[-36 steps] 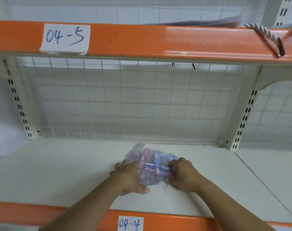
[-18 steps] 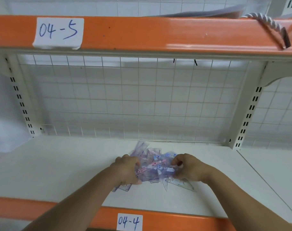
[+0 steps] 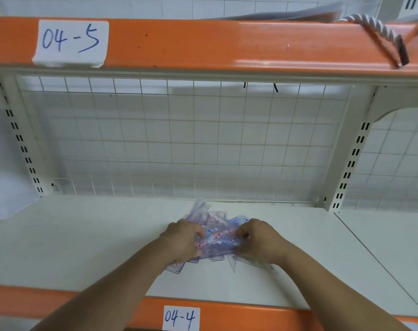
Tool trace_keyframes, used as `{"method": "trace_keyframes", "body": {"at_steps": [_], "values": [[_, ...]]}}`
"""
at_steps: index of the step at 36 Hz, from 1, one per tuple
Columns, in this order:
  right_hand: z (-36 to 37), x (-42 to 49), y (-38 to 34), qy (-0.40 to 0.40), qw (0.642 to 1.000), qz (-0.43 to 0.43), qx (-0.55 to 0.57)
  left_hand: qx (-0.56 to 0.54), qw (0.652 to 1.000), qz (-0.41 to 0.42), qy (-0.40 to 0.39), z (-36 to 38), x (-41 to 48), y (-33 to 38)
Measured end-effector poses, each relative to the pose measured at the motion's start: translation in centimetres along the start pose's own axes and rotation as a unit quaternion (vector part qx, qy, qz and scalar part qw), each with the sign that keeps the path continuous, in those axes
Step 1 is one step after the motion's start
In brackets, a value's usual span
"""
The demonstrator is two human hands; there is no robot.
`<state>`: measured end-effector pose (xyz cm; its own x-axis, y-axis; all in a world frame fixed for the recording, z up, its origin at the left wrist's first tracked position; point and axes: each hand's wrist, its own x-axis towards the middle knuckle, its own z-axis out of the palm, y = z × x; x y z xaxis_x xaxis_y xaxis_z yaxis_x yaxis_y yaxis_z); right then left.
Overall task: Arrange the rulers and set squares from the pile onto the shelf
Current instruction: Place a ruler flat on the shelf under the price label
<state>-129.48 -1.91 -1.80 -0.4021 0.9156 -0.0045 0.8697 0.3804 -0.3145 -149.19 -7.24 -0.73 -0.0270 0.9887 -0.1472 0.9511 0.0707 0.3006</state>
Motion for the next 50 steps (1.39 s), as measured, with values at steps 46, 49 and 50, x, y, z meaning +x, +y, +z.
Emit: {"method": "trace_keyframes", "body": {"at_steps": [46, 49, 50], "values": [[0.6, -1.5, -5.0, 0.173, 0.946, -0.010, 0.273, -0.554, 0.827, -0.056, 0.084, -2.2, -2.8, 3.0], [0.7, -2.1, -6.0, 0.157, 0.948, -0.029, 0.274, -0.557, 0.822, -0.071, 0.091, -2.0, -2.7, 3.1], [0.4, -2.3, -6.2, 0.149, 0.950, -0.035, 0.272, -0.543, 0.831, -0.075, 0.098, -1.9, -2.6, 3.0]]}}
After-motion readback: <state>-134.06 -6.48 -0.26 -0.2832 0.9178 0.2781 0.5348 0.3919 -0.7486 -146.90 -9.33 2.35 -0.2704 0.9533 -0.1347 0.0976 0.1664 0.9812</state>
